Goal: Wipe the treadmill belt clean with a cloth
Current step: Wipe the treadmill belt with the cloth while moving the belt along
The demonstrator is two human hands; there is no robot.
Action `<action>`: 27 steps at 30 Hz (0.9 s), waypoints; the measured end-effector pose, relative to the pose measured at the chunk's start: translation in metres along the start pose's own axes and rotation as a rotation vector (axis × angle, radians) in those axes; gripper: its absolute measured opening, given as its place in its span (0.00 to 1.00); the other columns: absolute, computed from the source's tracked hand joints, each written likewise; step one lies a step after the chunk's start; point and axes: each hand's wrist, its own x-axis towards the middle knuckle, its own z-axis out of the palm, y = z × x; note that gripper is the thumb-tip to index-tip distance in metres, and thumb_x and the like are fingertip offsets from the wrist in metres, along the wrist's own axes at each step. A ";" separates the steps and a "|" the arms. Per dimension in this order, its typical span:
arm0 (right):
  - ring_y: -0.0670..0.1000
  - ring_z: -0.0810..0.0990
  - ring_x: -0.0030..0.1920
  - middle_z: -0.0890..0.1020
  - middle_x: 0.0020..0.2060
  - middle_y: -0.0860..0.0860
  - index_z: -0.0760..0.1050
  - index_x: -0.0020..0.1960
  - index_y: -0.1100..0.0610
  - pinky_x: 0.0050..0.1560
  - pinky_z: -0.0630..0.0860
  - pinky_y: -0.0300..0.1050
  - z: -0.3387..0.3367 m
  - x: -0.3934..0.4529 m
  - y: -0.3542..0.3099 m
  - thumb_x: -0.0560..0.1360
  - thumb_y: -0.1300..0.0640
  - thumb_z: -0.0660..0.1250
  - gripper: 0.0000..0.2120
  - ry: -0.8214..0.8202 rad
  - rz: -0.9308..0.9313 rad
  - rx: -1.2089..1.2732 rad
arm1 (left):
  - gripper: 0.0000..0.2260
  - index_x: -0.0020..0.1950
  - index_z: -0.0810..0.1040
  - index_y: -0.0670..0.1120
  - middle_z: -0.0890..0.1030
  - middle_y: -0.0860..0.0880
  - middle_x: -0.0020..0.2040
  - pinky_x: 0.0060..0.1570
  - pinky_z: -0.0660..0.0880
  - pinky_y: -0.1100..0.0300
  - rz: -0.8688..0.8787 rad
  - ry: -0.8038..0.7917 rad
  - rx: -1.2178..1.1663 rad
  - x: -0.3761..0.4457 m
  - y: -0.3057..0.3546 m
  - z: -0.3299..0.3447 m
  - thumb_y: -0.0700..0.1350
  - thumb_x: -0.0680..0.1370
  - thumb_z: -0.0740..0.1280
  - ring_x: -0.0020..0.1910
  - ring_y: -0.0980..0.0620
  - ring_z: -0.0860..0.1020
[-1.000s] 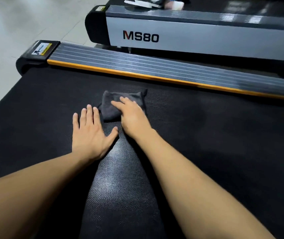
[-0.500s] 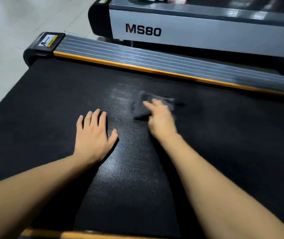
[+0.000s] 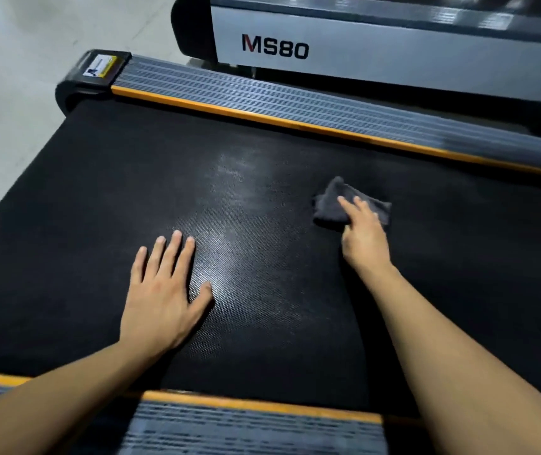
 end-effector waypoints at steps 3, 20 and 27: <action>0.61 0.63 0.75 0.67 0.74 0.62 0.70 0.72 0.55 0.77 0.55 0.58 0.018 -0.007 -0.026 0.73 0.66 0.57 0.28 0.082 0.063 -0.008 | 0.35 0.81 0.62 0.46 0.62 0.45 0.82 0.80 0.52 0.43 -0.008 0.010 -0.008 -0.001 0.000 -0.001 0.63 0.79 0.55 0.82 0.44 0.58; 0.56 0.55 0.79 0.61 0.77 0.58 0.64 0.76 0.53 0.79 0.49 0.54 0.005 -0.067 0.009 0.74 0.72 0.58 0.33 0.063 0.021 -0.014 | 0.35 0.81 0.62 0.47 0.62 0.45 0.82 0.80 0.51 0.44 -0.029 0.002 -0.038 0.001 0.000 -0.001 0.63 0.78 0.53 0.82 0.44 0.58; 0.61 0.59 0.77 0.64 0.76 0.60 0.68 0.74 0.53 0.76 0.49 0.57 0.072 -0.077 -0.109 0.71 0.68 0.63 0.33 -0.017 -0.220 0.015 | 0.35 0.82 0.61 0.47 0.61 0.45 0.82 0.81 0.50 0.44 -0.032 -0.008 -0.055 0.002 0.000 -0.002 0.63 0.78 0.52 0.82 0.45 0.57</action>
